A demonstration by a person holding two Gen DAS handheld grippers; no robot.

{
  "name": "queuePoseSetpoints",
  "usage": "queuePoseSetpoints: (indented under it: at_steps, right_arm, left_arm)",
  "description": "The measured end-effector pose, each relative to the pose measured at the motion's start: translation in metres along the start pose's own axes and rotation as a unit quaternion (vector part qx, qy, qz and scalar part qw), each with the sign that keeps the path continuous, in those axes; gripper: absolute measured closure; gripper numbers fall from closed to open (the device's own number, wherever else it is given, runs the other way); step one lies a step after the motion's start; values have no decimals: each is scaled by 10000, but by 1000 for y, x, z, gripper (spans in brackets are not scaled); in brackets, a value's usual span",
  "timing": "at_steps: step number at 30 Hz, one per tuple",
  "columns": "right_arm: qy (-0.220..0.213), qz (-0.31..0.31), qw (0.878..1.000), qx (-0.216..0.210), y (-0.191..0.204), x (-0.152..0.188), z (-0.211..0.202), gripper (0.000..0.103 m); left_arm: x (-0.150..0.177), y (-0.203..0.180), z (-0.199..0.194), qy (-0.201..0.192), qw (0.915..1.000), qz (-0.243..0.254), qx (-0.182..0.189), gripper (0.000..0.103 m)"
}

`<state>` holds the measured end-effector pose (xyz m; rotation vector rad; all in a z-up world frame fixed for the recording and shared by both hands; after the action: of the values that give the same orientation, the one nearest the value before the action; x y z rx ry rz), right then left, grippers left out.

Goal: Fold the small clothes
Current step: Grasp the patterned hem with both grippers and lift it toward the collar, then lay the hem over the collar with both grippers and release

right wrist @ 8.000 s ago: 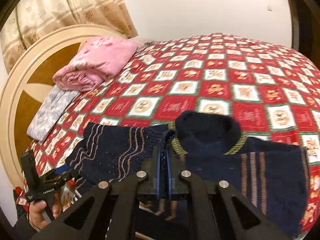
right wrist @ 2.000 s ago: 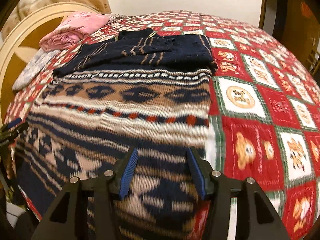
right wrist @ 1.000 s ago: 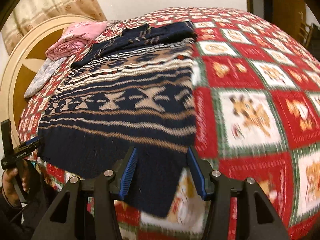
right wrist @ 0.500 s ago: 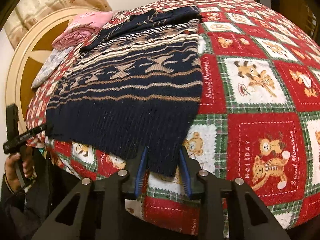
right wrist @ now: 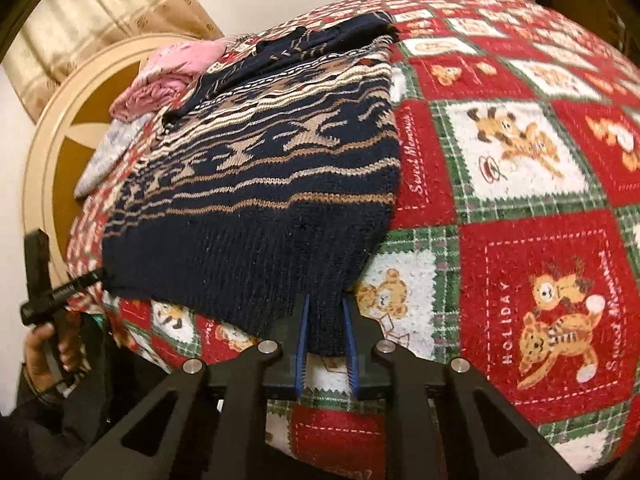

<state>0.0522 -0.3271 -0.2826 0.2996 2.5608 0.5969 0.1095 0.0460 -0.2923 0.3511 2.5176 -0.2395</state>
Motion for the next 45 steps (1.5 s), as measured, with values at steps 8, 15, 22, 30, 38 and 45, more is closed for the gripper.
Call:
queuePoseSetpoints:
  at_steps: [8, 15, 22, 30, 38, 45]
  right_arm:
    - [-217, -319, 9991, -185, 19, 1, -11, 90]
    - [-579, -248, 9967, -507, 22, -6, -32, 91]
    - [-883, -39, 9913, -977, 21, -19, -62, 94]
    - [-927, -27, 9899, -1070, 24, -29, -66, 97]
    - [-1143, -11, 9853, -1270, 35, -70, -81, 97]
    - [-1262, -116, 9836, -1285, 50, -111, -84, 97]
  left_arm:
    - [-1, 11, -8, -166, 9995, -186, 218, 92]
    - [-6, 11, -17, -436, 9978, -278, 412, 93]
    - [-21, 14, -44, -950, 9922, -446, 676, 93]
    - [-33, 13, -49, -1046, 9908, -368, 777, 93]
    - [-66, 25, -64, -1343, 9863, -455, 847, 93]
    - [-106, 29, -66, -1494, 9850, -354, 791, 94]
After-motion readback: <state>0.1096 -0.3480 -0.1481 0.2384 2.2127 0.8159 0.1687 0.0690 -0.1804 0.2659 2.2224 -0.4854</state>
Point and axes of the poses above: each gripper's, at about its wrist camera, not at the fingertips, and z roughly the way its jaws point, y to its left, x to its underside, the point moved 5 cm from there along z, roughly the way its jaws point, and after that the axes turned 14 degrees about z, right-handed, at the moved point
